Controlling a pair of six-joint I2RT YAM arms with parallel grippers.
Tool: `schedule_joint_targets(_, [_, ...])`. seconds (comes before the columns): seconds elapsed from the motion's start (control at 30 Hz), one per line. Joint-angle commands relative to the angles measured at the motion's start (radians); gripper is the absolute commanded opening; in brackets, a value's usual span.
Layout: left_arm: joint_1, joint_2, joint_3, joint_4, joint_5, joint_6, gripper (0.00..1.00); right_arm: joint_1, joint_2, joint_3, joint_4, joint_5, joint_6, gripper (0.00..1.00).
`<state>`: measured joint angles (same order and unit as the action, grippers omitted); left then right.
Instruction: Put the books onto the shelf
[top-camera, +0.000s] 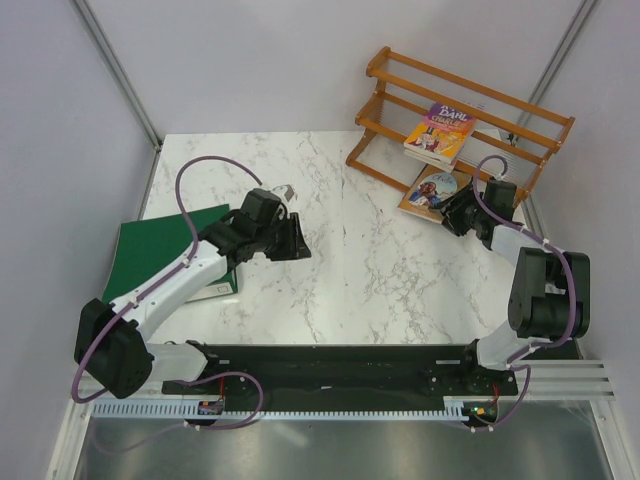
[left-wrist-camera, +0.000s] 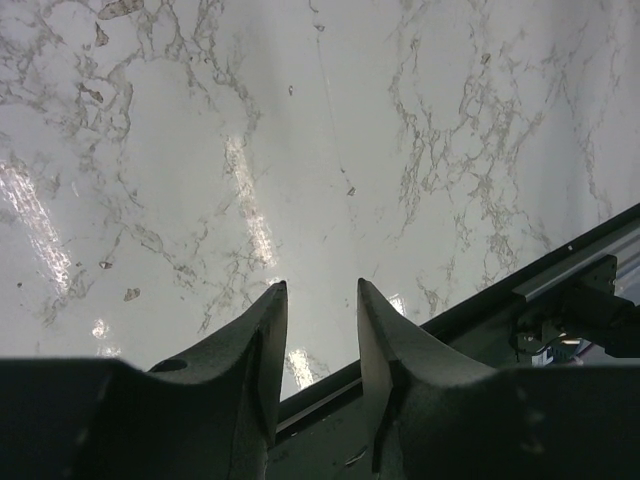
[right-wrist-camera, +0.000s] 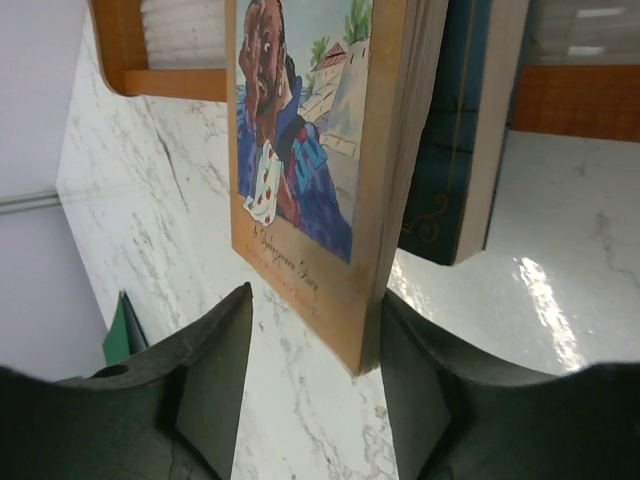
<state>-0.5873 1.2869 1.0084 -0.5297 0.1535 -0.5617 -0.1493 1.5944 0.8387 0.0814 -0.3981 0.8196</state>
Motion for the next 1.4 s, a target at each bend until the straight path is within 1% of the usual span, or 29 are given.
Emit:
schedule_joint_targets(0.0, [-0.012,-0.018,-0.008,0.010,0.023,0.023,0.40,-0.016,-0.042,0.028,-0.078,0.054,-0.040,0.62])
schedule_joint_targets(0.03, [-0.014,-0.020,-0.011,0.008,0.021,0.023,0.40,-0.015,-0.063,0.031,-0.078,0.061,-0.046,0.63])
schedule_joint_targets(0.07, [-0.014,-0.018,-0.013,0.008,0.021,0.022,0.40,-0.015,-0.074,0.031,-0.115,0.067,-0.053,0.66])
schedule_joint_targets(0.17, [-0.020,-0.020,-0.014,0.010,0.024,0.016,0.40,-0.016,-0.117,0.028,-0.166,0.085,-0.074,0.68])
schedule_joint_targets(0.3, [-0.031,-0.021,-0.021,0.010,0.023,0.013,0.40,-0.016,-0.180,0.017,-0.259,0.119,-0.114,0.69])
schedule_joint_targets(0.43, [-0.037,-0.024,-0.036,0.014,0.020,0.006,0.39,-0.015,-0.293,0.005,-0.344,0.191,-0.197,0.68])
schedule_joint_targets(0.5, [-0.040,-0.027,-0.048,0.016,0.015,0.003,0.39,-0.006,-0.359,0.007,-0.382,0.212,-0.235,0.61])
schedule_joint_targets(0.53, [-0.042,-0.028,-0.051,0.017,0.014,0.003,0.39,0.000,-0.376,0.013,-0.394,0.231,-0.252,0.52])
schedule_joint_targets(0.57, [-0.043,-0.028,-0.059,0.019,0.012,0.000,0.39,0.008,-0.390,0.019,-0.414,0.240,-0.293,0.45])
schedule_joint_targets(0.6, [-0.043,-0.026,-0.060,0.020,0.011,0.002,0.39,0.036,-0.402,0.042,-0.423,0.245,-0.315,0.35])
schedule_joint_targets(0.63, [-0.045,-0.024,-0.063,0.020,0.009,-0.001,0.39,0.054,-0.401,0.059,-0.433,0.269,-0.338,0.05])
schedule_joint_targets(0.67, [-0.046,-0.024,-0.065,0.022,0.008,-0.001,0.39,0.077,-0.393,0.080,-0.468,0.290,-0.373,0.00])
schedule_joint_targets(0.7, [-0.046,-0.023,-0.067,0.023,0.008,-0.003,0.39,0.127,-0.367,0.123,-0.480,0.301,-0.399,0.00])
schedule_joint_targets(0.73, [-0.048,-0.023,-0.068,0.022,0.006,-0.003,0.39,0.145,-0.350,0.146,-0.497,0.321,-0.419,0.00])
schedule_joint_targets(0.77, [-0.049,-0.024,-0.073,0.023,0.004,-0.003,0.39,0.190,-0.328,0.172,-0.534,0.358,-0.456,0.00])
schedule_joint_targets(0.8, [-0.049,-0.023,-0.076,0.023,0.003,-0.003,0.39,0.238,-0.282,0.216,-0.548,0.369,-0.471,0.00])
schedule_joint_targets(0.9, [-0.051,-0.023,-0.082,0.023,0.000,-0.003,0.39,0.306,-0.187,0.292,-0.601,0.396,-0.511,0.00])
schedule_joint_targets(0.93, [-0.051,-0.024,-0.083,0.023,0.001,-0.004,0.39,0.318,-0.163,0.309,-0.615,0.424,-0.519,0.00])
schedule_joint_targets(1.17, [-0.054,-0.023,-0.096,0.023,-0.003,-0.006,0.39,0.410,0.030,0.410,-0.695,0.481,-0.562,0.00])
schedule_joint_targets(1.37, [-0.055,-0.021,-0.103,0.023,-0.002,-0.006,0.39,0.433,0.102,0.442,-0.694,0.557,-0.553,0.00])
